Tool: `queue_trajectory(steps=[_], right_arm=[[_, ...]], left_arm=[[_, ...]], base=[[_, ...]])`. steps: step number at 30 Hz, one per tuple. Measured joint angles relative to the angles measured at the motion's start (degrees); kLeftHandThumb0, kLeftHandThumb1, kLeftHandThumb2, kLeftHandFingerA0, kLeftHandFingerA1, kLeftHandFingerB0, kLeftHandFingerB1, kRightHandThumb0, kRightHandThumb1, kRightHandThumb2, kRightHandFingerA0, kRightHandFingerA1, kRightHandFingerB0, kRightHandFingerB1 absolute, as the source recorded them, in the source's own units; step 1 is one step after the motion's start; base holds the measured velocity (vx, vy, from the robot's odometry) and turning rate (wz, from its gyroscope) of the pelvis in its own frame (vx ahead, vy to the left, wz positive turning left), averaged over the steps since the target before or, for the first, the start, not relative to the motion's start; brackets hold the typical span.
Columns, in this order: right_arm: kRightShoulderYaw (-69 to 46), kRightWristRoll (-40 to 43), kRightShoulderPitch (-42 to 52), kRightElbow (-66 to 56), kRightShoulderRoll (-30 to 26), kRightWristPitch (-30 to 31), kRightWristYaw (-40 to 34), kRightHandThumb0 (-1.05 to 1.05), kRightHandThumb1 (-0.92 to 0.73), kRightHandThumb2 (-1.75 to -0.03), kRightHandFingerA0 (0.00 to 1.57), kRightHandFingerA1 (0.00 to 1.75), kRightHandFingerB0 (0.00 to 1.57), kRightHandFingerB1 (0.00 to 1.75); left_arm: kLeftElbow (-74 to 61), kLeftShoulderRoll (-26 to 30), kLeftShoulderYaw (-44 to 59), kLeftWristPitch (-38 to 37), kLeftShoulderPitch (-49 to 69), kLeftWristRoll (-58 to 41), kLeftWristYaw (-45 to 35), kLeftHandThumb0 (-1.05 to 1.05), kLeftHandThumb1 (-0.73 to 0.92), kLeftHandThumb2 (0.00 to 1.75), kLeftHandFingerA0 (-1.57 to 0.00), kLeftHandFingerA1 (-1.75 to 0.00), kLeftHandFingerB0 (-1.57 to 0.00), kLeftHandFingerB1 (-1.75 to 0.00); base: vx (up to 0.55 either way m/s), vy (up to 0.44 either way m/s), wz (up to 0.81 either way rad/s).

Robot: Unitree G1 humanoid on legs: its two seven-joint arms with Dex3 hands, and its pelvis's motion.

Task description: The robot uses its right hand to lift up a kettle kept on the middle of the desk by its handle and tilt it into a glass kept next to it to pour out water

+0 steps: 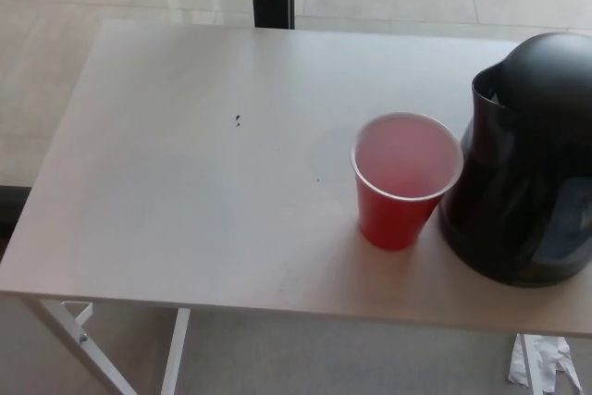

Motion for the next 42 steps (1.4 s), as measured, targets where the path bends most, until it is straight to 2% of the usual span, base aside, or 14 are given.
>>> queue_trajectory(steps=[7, 10, 14, 16, 17, 18, 20, 24, 25, 26, 36, 37, 40, 42], right_arm=[[-3.1, 3.9, 0.2, 0.8, -1.4, -1.1, 5.5, -0.90, -0.77, -0.63, 0.20, 0.99, 0.00, 0.07], [-6.0, 6.3, -0.7, 0.6, -1.9, 0.0, 7.1, -1.00, -0.66, -1.01, 0.01, 0.36, 0.00, 0.26], [-8.5, 9.0, -3.4, -3.0, -3.5, 1.8, 8.7, -0.97, -0.63, -1.02, 0.00, 0.32, 0.00, 0.30], [-8.8, 9.9, -5.3, -5.5, -4.6, 2.7, 9.3, -0.89, -0.74, -0.63, 0.05, 0.75, 0.00, 0.31], [-8.7, 10.2, -6.3, -7.3, -5.2, 3.3, 9.3, -0.94, -0.59, -0.97, 0.16, 0.68, 0.00, 0.34], [-8.4, 10.3, -7.0, -9.5, -5.6, 3.7, 9.3, -0.92, -0.69, -0.61, 0.16, 0.68, 0.00, 0.41], [-8.0, 10.6, -8.4, -13.4, -6.0, 4.6, 9.5, -1.02, -0.61, -0.96, 0.12, 0.65, 0.01, 0.35], [-5.2, 11.3, -12.0, -21.7, -6.0, 7.1, 10.3, -0.87, -0.54, -0.92, 0.09, 0.40, 0.00, 0.28], [-4.2, 11.3, -12.8, -23.4, -6.0, 7.7, 10.5, -0.81, -0.63, -0.59, 0.00, 0.37, 0.00, 0.30], [-2.7, 11.3, -13.9, -25.6, -6.0, 8.4, 10.9, -0.85, -0.52, -0.89, 0.09, 0.16, 0.09, 0.17], [9.8, 11.5, -22.6, -41.6, -4.3, 16.2, 11.8, -0.64, -0.43, -0.84, 0.01, 0.43, 0.01, 0.24], [10.9, 11.5, -23.1, -42.6, -4.0, 17.0, 11.9, -0.67, -0.44, -0.84, 0.04, 0.40, 0.03, 0.22], [14.6, 10.9, -24.7, -44.8, -3.8, 19.3, 11.8, -0.65, -0.60, -0.58, 0.09, 0.33, 0.02, 0.24], [16.4, 10.1, -25.6, -45.2, -3.9, 20.1, 11.6, -0.82, -0.48, -0.85, 0.06, 0.43, 0.11, 0.15]], left_arm=[[2.7, 0.3, 1.5, -1.0, -0.7, -1.2, -2.8, -1.05, 0.48, 0.76, -0.59, -0.81, -0.40, -1.26], [2.9, 0.4, 1.8, -1.2, -0.7, -1.5, -3.4, -1.05, 0.49, 0.77, -0.59, -0.83, -0.39, -1.29], [3.1, 0.4, 2.5, -1.4, -1.0, -2.1, -4.2, -1.05, 0.52, 0.78, -0.59, -0.81, -0.35, -1.30], [3.1, 0.5, 2.4, -1.4, -0.9, -2.1, -4.3, -1.05, 0.54, 0.78, -0.55, -0.79, -0.35, -1.28], [3.1, 0.5, 2.2, -1.5, -0.9, -2.1, -4.3, -1.05, 0.53, 0.77, -0.57, -0.79, -0.37, -1.25], [3.1, 0.5, 2.2, -1.5, -0.9, -2.1, -4.4, -1.05, 0.54, 0.78, -0.57, -0.83, -0.37, -1.29], [3.2, 0.5, 2.1, -1.5, -0.9, -2.1, -4.4, -1.05, 0.54, 0.78, -0.58, -0.82, -0.37, -1.28], [3.2, 0.5, 1.9, -1.5, -0.9, -2.1, -4.4, -1.05, 0.52, 0.78, -0.59, -0.80, -0.36, -1.28], [3.3, 0.5, 1.9, -1.5, -0.9, -2.1, -4.4, -1.05, 0.52, 0.78, -0.60, -0.81, -0.35, -1.29], [3.3, 0.5, 1.8, -1.5, -1.0, -2.1, -4.4, -1.05, 0.55, 0.78, -0.59, -0.80, -0.33, -1.29], [3.5, 0.5, 1.0, -1.5, -1.3, -2.2, -4.5, -1.05, 0.51, 0.78, -0.61, -0.81, -0.40, -1.25], [3.5, 0.5, 1.0, -1.5, -1.3, -2.2, -4.5, -0.72, 0.59, 0.96, -0.52, -0.63, -0.31, -0.51], [3.6, 0.5, 1.0, -1.5, -1.5, -2.3, -4.6, -0.70, 0.58, 0.97, -0.52, -0.63, -0.31, -0.51], [3.6, 0.5, 1.0, -1.5, -1.6, -2.4, -4.6, -0.69, 0.58, 0.98, -0.52, -0.64, -0.31, -0.51]], base=[[0.00, 0.000, 0.00], [0.00, 0.000, 0.00], [0.00, 0.000, 0.00], [0.00, 0.000, 0.00], [0.00, 0.000, 0.00], [0.00, 0.000, 0.00], [0.00, 0.000, 0.00], [0.00, 0.000, 0.00], [0.00, 0.000, 0.00], [0.00, 0.000, 0.00], [0.00, 0.000, 0.00], [0.00, 0.000, 0.00], [0.00, 0.000, 0.00], [0.00, 0.000, 0.00]])
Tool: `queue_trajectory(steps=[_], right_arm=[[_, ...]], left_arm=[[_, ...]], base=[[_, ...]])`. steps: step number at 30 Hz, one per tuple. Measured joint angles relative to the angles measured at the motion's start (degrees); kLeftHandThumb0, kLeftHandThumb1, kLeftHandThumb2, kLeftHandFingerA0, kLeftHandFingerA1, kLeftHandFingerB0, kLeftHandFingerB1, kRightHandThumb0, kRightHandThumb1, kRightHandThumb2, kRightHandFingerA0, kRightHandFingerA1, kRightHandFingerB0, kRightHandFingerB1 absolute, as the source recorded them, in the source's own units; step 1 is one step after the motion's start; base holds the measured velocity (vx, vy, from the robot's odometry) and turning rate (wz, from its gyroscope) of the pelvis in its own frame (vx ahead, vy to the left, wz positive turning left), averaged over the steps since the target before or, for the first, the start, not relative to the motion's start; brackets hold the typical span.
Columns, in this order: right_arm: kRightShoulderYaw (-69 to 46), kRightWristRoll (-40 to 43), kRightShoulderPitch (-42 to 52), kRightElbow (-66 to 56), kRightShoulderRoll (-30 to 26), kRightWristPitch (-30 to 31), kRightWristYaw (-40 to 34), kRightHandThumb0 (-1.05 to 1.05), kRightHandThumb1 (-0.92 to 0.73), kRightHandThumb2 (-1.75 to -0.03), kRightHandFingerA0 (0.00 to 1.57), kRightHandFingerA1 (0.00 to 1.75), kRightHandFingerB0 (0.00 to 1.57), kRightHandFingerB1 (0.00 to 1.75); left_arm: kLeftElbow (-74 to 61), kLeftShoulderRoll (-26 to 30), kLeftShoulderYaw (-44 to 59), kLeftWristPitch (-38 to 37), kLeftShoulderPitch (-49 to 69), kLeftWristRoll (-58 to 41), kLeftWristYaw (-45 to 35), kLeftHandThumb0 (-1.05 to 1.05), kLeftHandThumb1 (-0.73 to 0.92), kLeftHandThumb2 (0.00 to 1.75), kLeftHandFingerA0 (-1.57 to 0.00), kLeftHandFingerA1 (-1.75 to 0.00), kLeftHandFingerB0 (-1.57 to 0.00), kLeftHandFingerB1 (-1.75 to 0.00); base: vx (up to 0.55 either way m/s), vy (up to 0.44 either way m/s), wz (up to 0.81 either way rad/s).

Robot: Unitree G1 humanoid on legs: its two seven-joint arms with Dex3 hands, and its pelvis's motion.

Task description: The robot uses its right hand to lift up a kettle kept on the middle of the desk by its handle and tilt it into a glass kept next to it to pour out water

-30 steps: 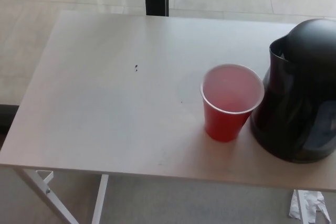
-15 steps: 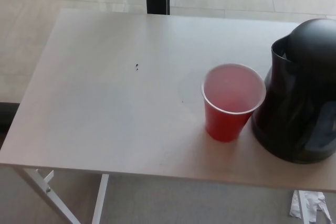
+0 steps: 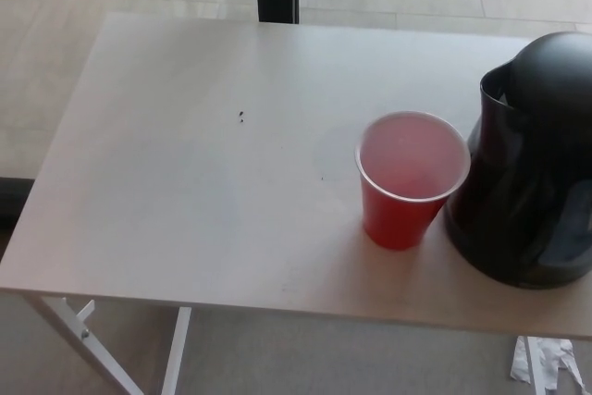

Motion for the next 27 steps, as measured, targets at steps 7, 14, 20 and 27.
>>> queue_trajectory(steps=[7, 14, 20, 27], right_arm=[[5.4, -5.0, -3.5, 3.5, -1.9, 0.4, -0.6, -0.68, -0.45, -0.81, 0.11, 0.49, 0.06, 0.25], [7.3, -8.9, -4.4, 6.3, -1.8, 0.0, -2.4, -0.36, -0.41, -0.97, 0.02, 0.51, 0.00, 0.50], [8.3, -11.7, -5.4, 7.3, -1.8, -0.4, -3.6, -0.61, -0.47, -0.77, 0.19, 0.50, 0.07, 0.38], [9.1, -14.3, -6.2, 7.3, -1.5, -0.4, -5.2, -0.57, -0.46, -0.78, 0.32, 0.53, 0.14, 0.41]], left_arm=[[0.0, 0.0, -1.3, -0.2, -0.1, 0.2, 0.0, -0.69, 0.61, 0.97, -0.50, -0.60, -0.31, -0.50], [0.0, 0.0, -0.9, -0.5, -0.1, 0.0, -0.1, -0.69, 0.60, 0.98, -0.53, -0.64, -0.33, -0.52], [-0.1, 0.0, -1.3, -0.7, 0.2, 0.1, -0.1, -0.67, 0.78, 0.64, -0.56, -0.51, -0.38, -0.37], [-0.1, 0.0, -1.3, -1.0, 0.3, -0.1, -0.2, -0.69, 0.76, 0.63, -0.57, -0.54, -0.38, -0.40]], base=[[0.00, 0.000, 0.00], [0.00, 0.000, 0.00], [0.00, 0.000, 0.00], [0.00, 0.000, 0.00]])
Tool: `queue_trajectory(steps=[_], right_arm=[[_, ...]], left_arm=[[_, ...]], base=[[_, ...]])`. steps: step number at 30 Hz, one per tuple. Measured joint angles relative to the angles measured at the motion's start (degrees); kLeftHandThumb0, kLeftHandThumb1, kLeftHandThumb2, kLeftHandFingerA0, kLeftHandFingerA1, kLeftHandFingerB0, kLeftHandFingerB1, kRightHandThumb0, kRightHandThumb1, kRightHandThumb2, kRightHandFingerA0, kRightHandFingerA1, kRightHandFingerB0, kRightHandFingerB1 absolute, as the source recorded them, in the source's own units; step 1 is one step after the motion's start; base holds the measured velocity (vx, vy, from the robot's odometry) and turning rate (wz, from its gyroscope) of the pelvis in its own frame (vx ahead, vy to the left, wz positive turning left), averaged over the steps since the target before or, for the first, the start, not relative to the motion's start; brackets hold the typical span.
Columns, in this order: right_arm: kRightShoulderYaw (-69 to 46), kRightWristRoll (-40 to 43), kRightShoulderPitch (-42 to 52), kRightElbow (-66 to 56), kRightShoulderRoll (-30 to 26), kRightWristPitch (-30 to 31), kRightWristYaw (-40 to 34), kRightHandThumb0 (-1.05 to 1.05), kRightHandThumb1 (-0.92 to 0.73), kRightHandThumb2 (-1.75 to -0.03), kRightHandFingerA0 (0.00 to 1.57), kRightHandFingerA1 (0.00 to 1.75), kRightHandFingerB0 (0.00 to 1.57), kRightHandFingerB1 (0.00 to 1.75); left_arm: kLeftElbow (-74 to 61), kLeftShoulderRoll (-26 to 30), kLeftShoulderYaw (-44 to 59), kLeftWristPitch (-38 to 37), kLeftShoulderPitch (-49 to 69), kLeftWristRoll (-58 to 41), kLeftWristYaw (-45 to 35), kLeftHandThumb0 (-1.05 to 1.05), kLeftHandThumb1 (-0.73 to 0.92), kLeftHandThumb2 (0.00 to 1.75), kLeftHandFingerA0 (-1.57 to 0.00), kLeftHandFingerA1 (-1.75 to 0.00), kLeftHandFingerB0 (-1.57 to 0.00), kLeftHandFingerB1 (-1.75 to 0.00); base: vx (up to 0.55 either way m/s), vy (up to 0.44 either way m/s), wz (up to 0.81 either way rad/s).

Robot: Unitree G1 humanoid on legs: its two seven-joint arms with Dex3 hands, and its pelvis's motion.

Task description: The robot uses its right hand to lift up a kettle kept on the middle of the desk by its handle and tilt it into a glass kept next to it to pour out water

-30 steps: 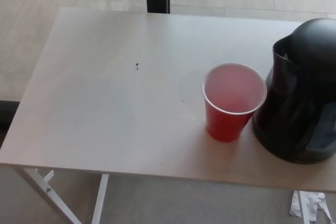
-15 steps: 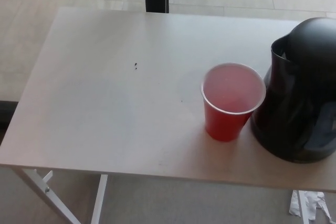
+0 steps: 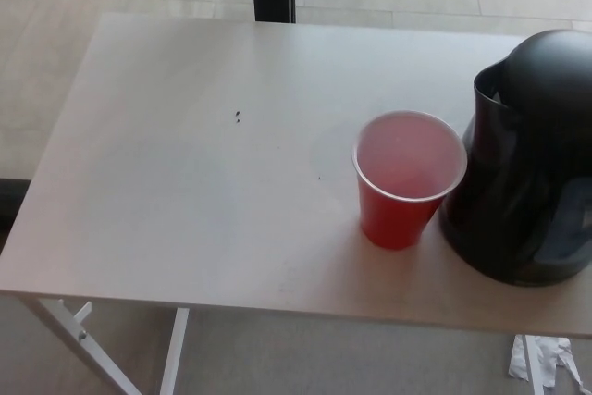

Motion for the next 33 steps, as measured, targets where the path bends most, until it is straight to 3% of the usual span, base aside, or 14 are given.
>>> queue_trajectory(steps=[1, 2, 3, 7, 13, 16, 17, 19, 21, 22, 26, 27, 32, 33], right_arm=[[0.0, -0.2, -0.2, 0.0, 0.2, 0.0, -0.2, -0.57, -0.47, -0.78, 0.46, 0.56, 0.22, 0.43], [0.0, -0.4, -0.4, 0.0, 0.4, 0.0, -0.4, -0.46, -0.58, -0.57, 0.62, 0.50, 0.28, 0.33], [-0.2, -0.5, -0.6, 0.0, 1.0, 0.0, -0.8, -0.50, -0.47, -0.78, 0.65, 0.64, 0.25, 0.45], [-0.8, -0.6, -1.2, -0.4, 3.6, 0.0, -2.2, -0.30, -0.63, -0.58, 0.89, 0.79, 0.30, 0.36], [-1.6, -0.5, -1.5, -0.6, 5.2, 0.4, -2.7, -0.26, -0.69, -0.60, 0.92, 0.69, 0.34, 0.37], [-1.7, -0.6, -1.5, -0.8, 5.6, 0.9, -3.1, -0.21, -0.71, -0.60, 0.95, 0.89, 0.39, 0.38], [-1.7, -0.6, -1.5, -0.9, 5.8, 1.0, -3.3, -0.19, -0.72, -0.62, 0.93, 1.30, 0.45, 0.42], [-1.7, -0.8, -1.5, -1.0, 6.0, 1.1, -3.8, -0.19, -0.72, -0.62, 0.93, 1.30, 0.45, 0.42], [-1.9, -0.9, -1.3, -1.3, 6.2, 1.3, -4.1, -0.18, -0.74, -0.61, 0.91, 1.62, 0.66, 0.50], [-2.1, -0.8, -1.2, -1.5, 6.4, 1.4, -4.2, -0.13, -0.78, -0.62, 0.86, 1.74, 0.78, 0.57], [-2.0, -1.0, -0.9, -2.2, 6.3, 1.9, -4.5, 0.00, -0.54, -1.13, 0.89, 1.72, 0.99, 0.77], [-2.0, -1.0, -0.9, -2.2, 6.2, 1.8, -4.5, 0.01, -0.49, -1.16, 1.10, 1.58, 1.02, 0.93], [-0.1, -2.6, -0.5, -2.0, 4.5, 0.4, -5.0, -0.01, -0.53, -1.16, 0.92, 1.57, 0.98, 1.26], [0.1, -2.8, -0.5, -1.8, 4.4, 0.1, -5.1, 0.00, -0.52, -1.21, 0.91, 1.63, 0.93, 1.40]], left_arm=[[0.0, 0.0, -0.1, 0.0, 0.0, 0.0, 0.0, -0.68, 0.62, 1.00, -0.52, -0.64, -0.33, -0.53], [-0.1, 0.0, -0.1, 0.0, 0.0, 0.0, 0.0, -0.67, 0.79, 0.64, -0.55, -0.53, -0.37, -0.39], [-0.1, 0.0, -0.1, 0.0, 0.0, 0.0, 0.0, -0.68, 0.64, 1.00, -0.51, -0.64, -0.32, -0.54], [-0.4, 0.0, -0.3, -0.5, 0.5, 0.0, 0.0, -0.67, 0.81, 0.64, -0.56, -0.52, -0.37, -0.40], [-0.7, -0.1, -0.1, -0.5, 0.5, 0.0, 0.0, -0.67, 0.82, 0.64, -0.55, -0.53, -0.38, -0.41], [-0.6, -0.1, 0.2, -0.5, 0.3, -0.1, 0.0, -0.68, 0.82, 0.65, -0.55, -0.51, -0.37, -0.41], [-0.6, -0.1, 0.2, -0.5, 0.3, -0.1, -0.1, -0.68, 0.64, 1.01, -0.51, -0.63, -0.33, -0.54], [-0.6, -0.1, 0.3, -0.5, 0.3, -0.1, -0.1, -0.68, 0.64, 1.01, -0.51, -0.63, -0.33, -0.54], [-0.6, -0.1, 0.1, -0.5, 0.3, -0.1, -0.1, -0.65, 0.65, 1.01, -0.51, -0.63, -0.33, -0.54], [-0.6, -0.1, 0.1, -0.5, 0.3, -0.1, -0.1, -0.67, 0.81, 0.64, -0.57, -0.53, -0.40, -0.41], [-0.8, -0.2, 0.1, -0.5, 0.6, -0.1, -0.2, -0.69, 0.80, 0.64, -0.56, -0.53, -0.39, -0.40], [-0.8, -0.2, 0.1, -0.5, 0.6, -0.1, -0.2, -0.69, 0.80, 0.64, -0.56, -0.53, -0.39, -0.40], [-0.7, -0.2, 0.3, -0.5, 0.9, -0.2, -0.7, -0.68, 0.80, 0.64, -0.55, -0.53, -0.37, -0.41], [-0.7, -0.2, 0.3, -0.5, 0.9, -0.2, -0.9, -0.67, 0.62, 1.01, -0.51, -0.63, -0.32, -0.54]], base=[[0.00, 0.000, 0.00], [0.00, 0.000, 0.00], [0.00, 0.000, 0.00], [0.00, 0.000, 0.00], [0.00, 0.000, 0.00], [0.00, 0.000, 0.00], [0.00, 0.000, 0.00], [0.00, 0.000, 0.00], [0.00, 0.000, 0.00], [0.00, 0.000, 0.00], [0.00, 0.000, 0.00], [0.00, 0.000, 0.00], [0.00, 0.000, 0.00], [0.00, 0.000, 0.00]])
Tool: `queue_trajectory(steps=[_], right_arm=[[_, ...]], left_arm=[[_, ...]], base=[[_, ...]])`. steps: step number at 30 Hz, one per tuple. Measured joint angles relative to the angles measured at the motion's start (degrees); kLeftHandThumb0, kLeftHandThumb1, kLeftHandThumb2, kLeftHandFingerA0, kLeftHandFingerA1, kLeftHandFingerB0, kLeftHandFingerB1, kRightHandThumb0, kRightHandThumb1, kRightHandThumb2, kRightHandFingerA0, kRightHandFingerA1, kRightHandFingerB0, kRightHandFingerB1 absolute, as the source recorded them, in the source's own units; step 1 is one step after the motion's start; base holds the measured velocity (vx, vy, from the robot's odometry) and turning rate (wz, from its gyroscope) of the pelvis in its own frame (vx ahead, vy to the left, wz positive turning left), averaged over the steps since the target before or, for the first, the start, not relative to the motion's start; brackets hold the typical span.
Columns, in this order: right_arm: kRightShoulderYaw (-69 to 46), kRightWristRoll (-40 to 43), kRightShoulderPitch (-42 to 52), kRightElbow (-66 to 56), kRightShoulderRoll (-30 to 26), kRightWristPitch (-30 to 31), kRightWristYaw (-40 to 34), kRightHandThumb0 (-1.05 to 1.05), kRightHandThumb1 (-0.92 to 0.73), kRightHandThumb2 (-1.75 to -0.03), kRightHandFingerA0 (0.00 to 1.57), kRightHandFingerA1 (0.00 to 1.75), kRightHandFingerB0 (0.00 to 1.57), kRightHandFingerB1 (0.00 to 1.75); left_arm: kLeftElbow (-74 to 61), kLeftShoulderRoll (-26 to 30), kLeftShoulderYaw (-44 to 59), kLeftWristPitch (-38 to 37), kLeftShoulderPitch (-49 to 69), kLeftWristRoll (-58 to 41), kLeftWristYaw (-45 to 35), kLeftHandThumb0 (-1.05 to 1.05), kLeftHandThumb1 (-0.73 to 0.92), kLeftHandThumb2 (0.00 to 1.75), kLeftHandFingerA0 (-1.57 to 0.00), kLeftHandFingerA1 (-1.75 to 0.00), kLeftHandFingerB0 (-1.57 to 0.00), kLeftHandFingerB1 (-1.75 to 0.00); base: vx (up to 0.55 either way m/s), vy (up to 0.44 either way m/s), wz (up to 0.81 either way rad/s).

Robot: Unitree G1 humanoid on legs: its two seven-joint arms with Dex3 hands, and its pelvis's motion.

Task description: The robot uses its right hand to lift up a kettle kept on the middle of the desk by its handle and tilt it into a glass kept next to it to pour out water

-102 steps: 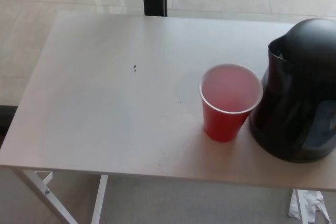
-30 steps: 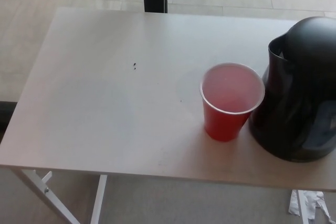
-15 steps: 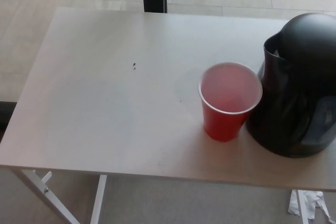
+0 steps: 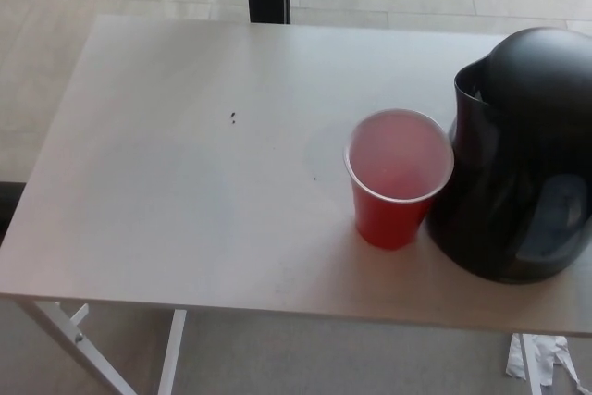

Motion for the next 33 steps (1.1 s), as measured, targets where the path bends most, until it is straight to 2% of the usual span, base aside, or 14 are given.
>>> queue_trajectory(steps=[1, 2, 6, 8, 12, 17, 19, 20, 26, 27, 28, 29, 30, 33], right_arm=[[0.2, -0.1, 0.0, 0.4, -0.1, -0.4, -0.1, -0.01, -0.47, -1.29, 0.87, 1.72, 0.87, 1.54], [0.4, -0.4, -0.1, 1.1, -0.2, -1.2, -0.2, -0.07, -0.48, -1.21, 0.84, 1.75, 0.83, 1.57], [1.5, -2.3, -0.1, 2.7, -0.1, -4.3, -2.6, -0.11, -0.49, -1.14, 0.84, 1.75, 0.77, 1.59], [1.9, -3.4, 0.1, 3.2, 0.1, -5.8, -4.1, -0.12, -0.52, -1.08, 0.83, 1.75, 0.78, 1.43], [2.1, -6.3, 1.2, 2.3, 1.3, -7.6, -8.6, -0.13, -0.52, -1.07, 0.83, 1.75, 0.77, 1.45], [2.3, -9.0, 1.8, 1.9, 2.3, -9.4, -12.6, -0.13, -0.48, -1.19, 0.86, 1.75, 0.70, 1.63], [2.3, -9.8, 1.8, 1.4, 2.9, -9.5, -13.8, -0.12, -0.48, -1.19, 0.84, 1.75, 0.70, 1.59], [2.4, -10.3, 1.8, 0.9, 3.1, -9.5, -14.5, -0.16, -0.56, -1.06, 0.81, 1.75, 0.72, 1.54], [2.8, -11.8, 0.2, -0.4, 3.9, -10.0, -15.5, -0.15, -0.47, -1.16, 0.85, 1.75, 0.71, 1.60], [2.8, -11.9, 0.0, -0.2, 4.0, -10.2, -15.6, -0.19, -0.50, -1.15, 0.90, 1.75, 0.70, 1.62], [2.9, -12.0, -0.2, -0.1, 4.1, -10.2, -15.6, -0.23, -0.47, -1.16, 1.21, 1.39, 0.97, 1.24], [3.1, -12.3, -0.9, 0.0, 4.1, -10.2, -15.5, -0.17, -0.44, -1.25, 0.94, 1.75, 0.79, 1.52], [3.1, -12.4, -1.5, 0.0, 4.1, -10.1, -15.4, -0.17, -0.38, -1.32, 0.94, 1.73, 0.78, 1.55], [3.2, -12.6, -3.2, 0.0, 4.0, -10.1, -15.0, -0.18, -0.37, -1.36, 0.93, 1.75, 0.80, 1.54]], left_arm=[[0.0, 0.0, 0.0, 0.0, 0.0, 0.0, -0.1, -0.69, 0.80, 0.64, -0.55, -0.55, -0.39, -0.42], [0.0, 0.0, 0.1, 0.0, 0.1, -0.1, -0.2, -0.69, 0.80, 0.65, -0.55, -0.53, -0.39, -0.41], [0.1, 0.0, 0.1, 0.0, 0.1, -0.1, -0.4, -0.68, 0.80, 0.64, -0.55, -0.54, -0.39, -0.40], [0.1, 0.0, 0.1, 0.0, 0.0, -0.1, -0.4, -0.69, 0.79, 0.63, -0.56, -0.53, -0.39, -0.40], [0.1, 0.0, 0.1, 0.0, 0.0, -0.1, -0.4, -0.70, 0.79, 0.63, -0.56, -0.53, -0.40, -0.40], [0.1, 0.0, 0.1, 0.0, 0.1, -0.1, -0.5, -0.70, 0.79, 0.63, -0.57, -0.54, -0.39, -0.40], [0.1, 0.0, 0.3, 0.0, 0.2, -0.2, -0.5, -0.70, 0.79, 0.63, -0.57, -0.54, -0.40, -0.40], [0.1, 0.0, 0.4, 0.0, 0.2, -0.3, -0.5, -0.70, 0.80, 0.63, -0.57, -0.54, -0.41, -0.40], [0.1, 0.0, 0.4, 0.0, 0.4, -0.5, -0.5, -0.71, 0.80, 0.63, -0.57, -0.53, -0.40, -0.40], [0.1, 0.0, 0.4, 0.0, 0.4, -0.5, -0.5, -0.71, 0.79, 0.64, -0.56, -0.55, -0.38, -0.40], [0.1, 0.0, 0.4, 0.0, 0.5, -0.5, -0.5, -0.71, 0.80, 0.63, -0.57, -0.55, -0.39, -0.41], [0.1, 0.0, 0.5, 0.0, 0.7, -0.6, -0.5, -0.69, 0.80, 0.64, -0.55, -0.52, -0.38, -0.40], [0.2, 0.0, 0.6, 0.0, 0.7, -0.7, -0.5, -0.69, 0.63, 1.02, -0.48, -0.62, -0.30, -0.52], [0.4, 0.0, 0.5, 0.0, 0.6, -0.9, -0.5, -0.68, 0.63, 1.02, -0.48, -0.62, -0.31, -0.53]], base=[[0.00, 0.000, 0.00], [0.00, 0.000, 0.00], [0.00, 0.000, 0.00], [0.00, 0.000, 0.00], [0.00, 0.000, 0.00], [0.00, 0.000, 0.00], [0.00, 0.000, 0.00], [0.00, 0.000, 0.00], [0.00, 0.000, 0.00], [0.00, 0.000, 0.00], [0.00, 0.000, 0.00], [0.00, 0.000, 0.00], [0.00, 0.000, 0.00], [0.00, 0.000, 0.00]])
